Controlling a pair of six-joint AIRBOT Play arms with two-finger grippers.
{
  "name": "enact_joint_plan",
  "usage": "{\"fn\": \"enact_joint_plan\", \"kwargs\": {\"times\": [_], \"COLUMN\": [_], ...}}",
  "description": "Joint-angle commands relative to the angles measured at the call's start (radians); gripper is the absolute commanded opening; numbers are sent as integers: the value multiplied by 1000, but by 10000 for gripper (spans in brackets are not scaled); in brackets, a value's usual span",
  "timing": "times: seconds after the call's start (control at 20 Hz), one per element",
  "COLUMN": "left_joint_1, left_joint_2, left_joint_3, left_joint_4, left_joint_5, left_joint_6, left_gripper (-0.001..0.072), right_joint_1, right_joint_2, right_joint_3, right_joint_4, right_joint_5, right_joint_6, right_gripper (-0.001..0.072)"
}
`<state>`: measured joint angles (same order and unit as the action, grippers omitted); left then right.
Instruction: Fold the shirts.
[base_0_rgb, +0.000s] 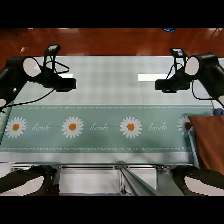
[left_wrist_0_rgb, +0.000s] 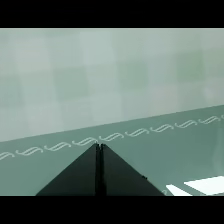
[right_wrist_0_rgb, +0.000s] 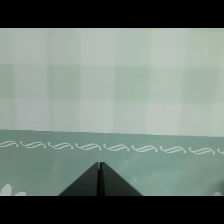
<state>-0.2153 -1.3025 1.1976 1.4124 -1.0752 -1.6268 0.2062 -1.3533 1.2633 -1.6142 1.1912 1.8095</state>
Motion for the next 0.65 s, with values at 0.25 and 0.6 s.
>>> {"fn": "enact_joint_plan", "kwargs": {"times": [0.25,0.6], "left_joint_1": [15,15], "left_joint_2": [-13,-13], "left_joint_3": [-32,-32], "left_joint_4": [27,27], "left_joint_5": [-33,-33], "left_joint_6": [-17,-17], "left_gripper": [18,18], "right_joint_1": [26,26], "right_joint_2": [-37,-37], "right_joint_3": [1,1], "right_joint_4": [-45,-45], "right_joint_5": [-5,-5], "right_joint_6": [26,26], "right_gripper": [28,28]}}
